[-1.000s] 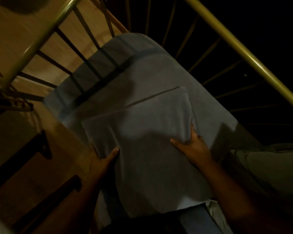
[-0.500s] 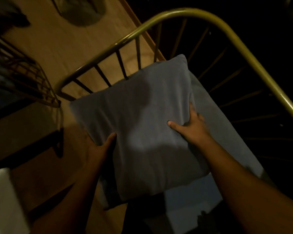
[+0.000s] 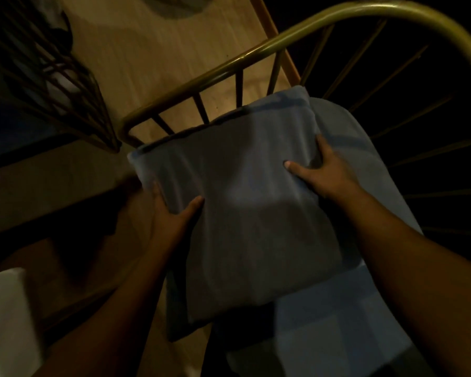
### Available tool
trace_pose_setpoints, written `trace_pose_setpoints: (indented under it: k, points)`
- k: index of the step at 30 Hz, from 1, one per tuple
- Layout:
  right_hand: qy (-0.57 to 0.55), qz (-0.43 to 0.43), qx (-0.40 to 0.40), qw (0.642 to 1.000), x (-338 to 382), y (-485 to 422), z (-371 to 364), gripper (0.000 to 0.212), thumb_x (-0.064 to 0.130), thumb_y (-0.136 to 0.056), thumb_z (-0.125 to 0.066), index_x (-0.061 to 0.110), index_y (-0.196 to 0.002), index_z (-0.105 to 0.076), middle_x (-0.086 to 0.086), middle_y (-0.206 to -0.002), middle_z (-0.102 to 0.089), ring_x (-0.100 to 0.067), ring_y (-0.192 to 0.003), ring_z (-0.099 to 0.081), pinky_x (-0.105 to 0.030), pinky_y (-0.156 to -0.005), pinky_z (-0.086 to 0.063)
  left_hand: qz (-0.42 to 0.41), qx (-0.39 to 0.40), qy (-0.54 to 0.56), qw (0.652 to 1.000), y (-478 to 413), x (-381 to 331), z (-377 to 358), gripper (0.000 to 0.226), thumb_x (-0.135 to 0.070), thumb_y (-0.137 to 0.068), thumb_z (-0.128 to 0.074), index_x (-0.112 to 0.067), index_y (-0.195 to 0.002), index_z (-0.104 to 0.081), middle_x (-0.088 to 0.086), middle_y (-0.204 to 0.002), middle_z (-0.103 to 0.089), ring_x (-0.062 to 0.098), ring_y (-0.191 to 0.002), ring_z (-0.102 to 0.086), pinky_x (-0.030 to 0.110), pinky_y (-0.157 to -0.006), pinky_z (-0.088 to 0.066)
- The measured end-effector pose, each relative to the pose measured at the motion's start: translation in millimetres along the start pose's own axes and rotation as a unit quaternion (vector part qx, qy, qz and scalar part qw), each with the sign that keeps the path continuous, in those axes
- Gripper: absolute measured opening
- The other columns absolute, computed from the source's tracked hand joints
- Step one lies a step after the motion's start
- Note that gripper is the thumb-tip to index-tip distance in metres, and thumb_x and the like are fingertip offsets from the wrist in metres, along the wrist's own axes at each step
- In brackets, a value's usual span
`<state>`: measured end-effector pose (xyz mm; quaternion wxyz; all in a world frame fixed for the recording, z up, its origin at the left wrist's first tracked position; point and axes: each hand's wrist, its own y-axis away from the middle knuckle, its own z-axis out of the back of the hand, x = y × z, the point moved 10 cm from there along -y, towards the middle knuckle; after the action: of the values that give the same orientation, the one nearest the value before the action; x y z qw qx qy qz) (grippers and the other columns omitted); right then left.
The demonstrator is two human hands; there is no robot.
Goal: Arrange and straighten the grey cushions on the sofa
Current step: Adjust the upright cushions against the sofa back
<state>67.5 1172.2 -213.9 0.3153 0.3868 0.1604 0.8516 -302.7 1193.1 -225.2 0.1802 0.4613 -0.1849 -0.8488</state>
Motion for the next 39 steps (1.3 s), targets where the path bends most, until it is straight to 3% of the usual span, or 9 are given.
trace_pose_setpoints:
  k: [3, 6, 11, 16, 19, 23, 28, 34, 39]
  points:
    - [0.020, -0.007, 0.003, 1.000, -2.1, 0.0, -1.0, 0.105, 0.073, -0.065, -0.063, 0.040, -0.147, -0.007, -0.007, -0.153, -0.028, -0.035, -0.134, -0.034, -0.053, -0.106, -0.033, 0.017, 0.016, 0.012, 1.000, -2.1, 6.9, -6.8, 0.113, -0.066, -0.057, -0.073, -0.045, -0.143, -0.002, 0.005, -0.155, -0.023, 0.026, -0.135, -0.034, 0.048, -0.110, -0.029]
    - [0.108, 0.006, -0.029, 0.994, -3.4, 14.4, -5.6, 0.092, 0.068, -0.072, -0.059, 0.041, -0.146, -0.010, -0.010, -0.156, -0.018, -0.040, -0.137, -0.023, -0.056, -0.110, -0.023, 0.054, -0.006, -0.128, 0.990, 1.6, 12.8, -7.2, 0.115, -0.074, -0.059, -0.063, -0.042, -0.145, 0.006, 0.016, -0.157, -0.007, 0.036, -0.142, -0.014, 0.048, -0.114, -0.015]
    - [0.109, 0.048, -0.007, 0.993, -10.5, 59.4, -24.3, 0.075, 0.055, -0.078, -0.062, 0.032, -0.143, -0.033, -0.007, -0.156, -0.023, -0.033, -0.140, -0.024, -0.049, -0.112, -0.024, -0.078, 0.057, -0.309, 0.946, 23.8, -22.6, -38.3, 0.083, -0.074, -0.075, -0.044, -0.053, -0.141, 0.001, 0.004, -0.159, 0.013, 0.042, -0.142, 0.008, 0.054, -0.113, 0.001]
    - [-0.012, 0.018, -0.053, 0.998, -35.1, 129.1, 25.4, 0.061, 0.042, -0.078, -0.071, 0.021, -0.132, -0.052, -0.010, -0.143, -0.043, -0.027, -0.130, -0.041, -0.037, -0.109, -0.032, -0.093, 0.101, -0.340, 0.930, 43.8, -55.4, -48.4, 0.080, -0.064, -0.077, -0.054, -0.034, -0.144, -0.022, 0.011, -0.158, -0.009, 0.039, -0.143, -0.004, 0.056, -0.113, -0.007]
    - [-0.035, 0.002, -0.101, 0.994, -49.3, 184.6, 67.3, 0.052, 0.032, -0.078, -0.073, 0.016, -0.125, -0.058, -0.010, -0.131, -0.052, -0.025, -0.120, -0.050, -0.026, -0.104, -0.034, -0.190, 0.140, -0.309, 0.921, 89.9, -103.5, -82.8, 0.070, -0.049, -0.077, -0.064, -0.017, -0.135, -0.042, 0.020, -0.142, -0.041, 0.040, -0.134, -0.032, 0.054, -0.110, -0.025]
    - [-0.055, -0.034, -0.168, 0.984, -75.7, 273.6, 120.5, 0.047, 0.039, -0.081, -0.068, 0.022, -0.124, -0.058, -0.002, -0.129, -0.056, -0.018, -0.116, -0.052, -0.018, -0.092, -0.033, -0.329, 0.261, -0.199, 0.886, 194.3, -161.9, -140.2, 0.059, -0.028, -0.074, -0.074, -0.007, -0.125, -0.053, 0.019, -0.125, -0.057, 0.033, -0.114, -0.054, 0.027, -0.099, -0.035]
    - [-0.061, -0.073, -0.275, 0.957, -116.3, 401.9, 181.4, 0.048, 0.046, -0.080, -0.065, 0.027, -0.124, -0.057, 0.005, -0.127, -0.057, -0.007, -0.114, -0.050, -0.018, -0.089, -0.034, -0.406, 0.427, -0.146, 0.795, 347.4, -201.1, -197.7, 0.048, -0.033, -0.082, -0.064, -0.022, -0.126, -0.050, -0.003, -0.122, -0.053, 0.017, -0.118, -0.051, 0.029, -0.098, -0.040]
    - [-0.090, -0.111, -0.404, 0.904, -176.0, 561.1, 223.0, 0.039, 0.031, -0.080, -0.070, 0.020, -0.117, -0.063, -0.002, -0.112, -0.065, -0.012, -0.102, -0.058, -0.015, -0.082, -0.038, -0.525, 0.522, -0.149, 0.655, 535.1, -202.2, -219.9, 0.041, -0.033, -0.084, -0.063, -0.025, -0.123, -0.053, -0.010, -0.117, -0.048, 0.003, -0.107, -0.046, 0.015, -0.088, -0.033]
    - [-0.111, -0.169, -0.463, 0.863, -252.4, 679.6, 216.7, 0.035, 0.030, -0.083, -0.068, 0.018, -0.116, -0.064, 0.000, -0.115, -0.064, -0.008, -0.104, -0.055, -0.017, -0.088, -0.038, -0.565, 0.559, -0.187, 0.577, 640.0, -171.2, -239.0, 0.040, -0.024, -0.082, -0.066, -0.017, -0.120, -0.056, 0.004, -0.118, -0.054, 0.015, -0.108, -0.052, 0.007, -0.087, -0.031]
